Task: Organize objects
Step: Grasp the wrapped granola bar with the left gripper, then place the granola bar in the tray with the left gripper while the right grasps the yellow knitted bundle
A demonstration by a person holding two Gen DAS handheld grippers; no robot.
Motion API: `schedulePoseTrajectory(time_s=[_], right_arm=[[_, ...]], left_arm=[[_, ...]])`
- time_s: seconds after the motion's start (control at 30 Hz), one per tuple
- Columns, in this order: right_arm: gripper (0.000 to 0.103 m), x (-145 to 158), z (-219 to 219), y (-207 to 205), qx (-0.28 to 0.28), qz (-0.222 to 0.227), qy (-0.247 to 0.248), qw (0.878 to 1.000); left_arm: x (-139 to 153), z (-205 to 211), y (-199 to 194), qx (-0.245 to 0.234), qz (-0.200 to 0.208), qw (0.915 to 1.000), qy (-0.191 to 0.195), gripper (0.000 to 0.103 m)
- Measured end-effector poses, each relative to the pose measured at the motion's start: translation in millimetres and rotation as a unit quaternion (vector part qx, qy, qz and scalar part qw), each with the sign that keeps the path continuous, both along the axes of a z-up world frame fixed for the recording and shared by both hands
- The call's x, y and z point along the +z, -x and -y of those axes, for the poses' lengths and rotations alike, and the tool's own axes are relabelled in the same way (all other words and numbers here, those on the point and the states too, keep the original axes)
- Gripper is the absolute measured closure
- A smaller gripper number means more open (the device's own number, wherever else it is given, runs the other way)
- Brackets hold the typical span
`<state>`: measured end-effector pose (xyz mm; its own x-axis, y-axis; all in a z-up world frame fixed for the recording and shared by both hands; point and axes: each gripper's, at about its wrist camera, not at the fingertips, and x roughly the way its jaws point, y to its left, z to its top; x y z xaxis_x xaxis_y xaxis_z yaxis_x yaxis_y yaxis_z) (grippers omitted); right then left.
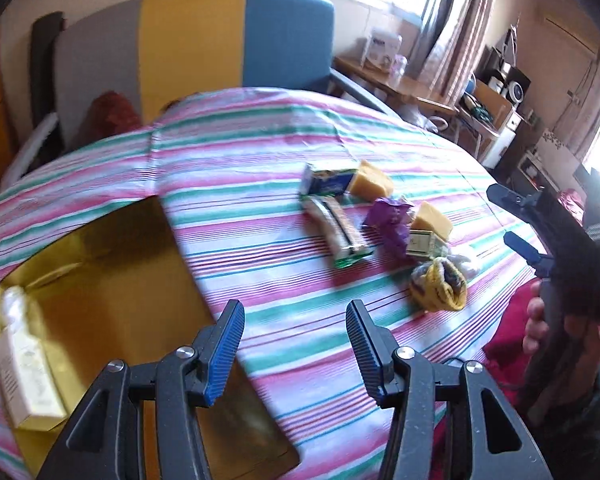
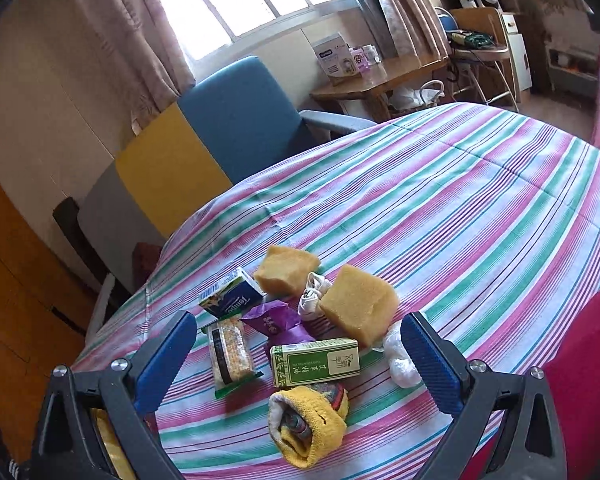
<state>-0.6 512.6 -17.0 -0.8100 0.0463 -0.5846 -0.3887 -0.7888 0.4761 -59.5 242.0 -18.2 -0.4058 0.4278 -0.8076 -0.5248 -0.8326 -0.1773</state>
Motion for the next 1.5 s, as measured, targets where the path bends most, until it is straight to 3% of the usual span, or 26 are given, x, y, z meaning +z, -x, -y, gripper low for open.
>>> schedulePoseTrajectory(time_s=[0.23,0.5,0.67,0.7,0.77,0.8,1.07,1.23,1.33,1.5], right_arm=[[0.000,-1,-2,2,0.013,-0.007,0.018,1.000],[0.000,-4,-2,6,0.032,-0.006,0.030,0.999],[0.000,-6,-3,7,0.038,-0.005,0.038,0.999],[0.000,-6,-3,7,0.037,-0.006,0.039,0.999],[0.000,-6,-5,6,0.032,-0.007,0.041,0.999],[0.000,-6,-7,6,0.029,-0.007,0.043,0.999],[0.009,-10,-8,10,0.032,0.010,0.048,0.998],[0.016,-19,1,26,0.060,0.066,0.034,0.995],[0.016,-35,9,40,0.090,0.125,0.040,0.987],[0.016,-52,30,56,0.117,0.203,0.000,0.972]], left_arm=[[-39,-66,49,-0.008,0.054,0.9982,0.025,0.050],[-72,-124,99,0.001,0.077,0.9961,0.045,0.049],[-99,-146,116,0.000,0.076,0.9936,0.084,0.049],[-103,-146,117,-0.003,0.080,0.9936,0.080,0.052],[-101,-142,111,-0.004,0.061,0.9944,0.086,0.068],[-100,-139,108,-0.006,0.059,0.9943,0.088,0.070],[-62,-90,71,-0.003,0.037,0.9983,0.045,0.072],[-33,-61,49,-0.002,0.015,0.9997,0.020,0.072],[-20,-39,34,0.001,0.002,0.9999,0.012,0.072],[-10,-4,17,0.014,-0.006,0.9999,-0.004,0.072]])
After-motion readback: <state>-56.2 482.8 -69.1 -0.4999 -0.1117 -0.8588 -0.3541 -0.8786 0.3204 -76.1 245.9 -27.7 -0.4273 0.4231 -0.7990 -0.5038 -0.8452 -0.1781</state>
